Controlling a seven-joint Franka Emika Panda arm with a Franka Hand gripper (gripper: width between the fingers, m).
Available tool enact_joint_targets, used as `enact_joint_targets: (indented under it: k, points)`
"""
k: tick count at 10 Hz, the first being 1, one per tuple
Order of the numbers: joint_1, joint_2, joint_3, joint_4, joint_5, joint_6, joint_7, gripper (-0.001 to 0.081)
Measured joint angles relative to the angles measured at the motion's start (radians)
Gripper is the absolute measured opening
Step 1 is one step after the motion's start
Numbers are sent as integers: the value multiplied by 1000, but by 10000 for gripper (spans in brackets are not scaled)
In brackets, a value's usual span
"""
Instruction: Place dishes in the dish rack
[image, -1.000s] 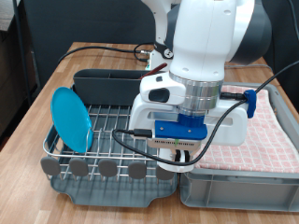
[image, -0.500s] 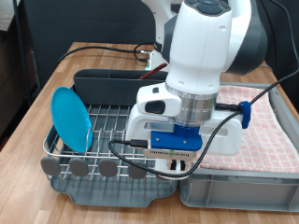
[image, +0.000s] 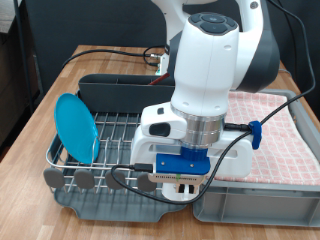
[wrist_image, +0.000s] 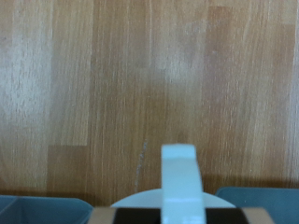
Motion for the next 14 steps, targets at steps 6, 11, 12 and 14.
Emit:
enact_joint_targets:
  k: [6, 11, 12, 14]
  points:
    - [-22, 54, 19, 151, 0, -205, -53, 517]
    - [-32, 61, 18, 257, 0, -394, -55, 795]
    - [-33, 61, 17, 270, -1, -413, -55, 801]
    - [-33, 60, 13, 290, -6, -434, -55, 802]
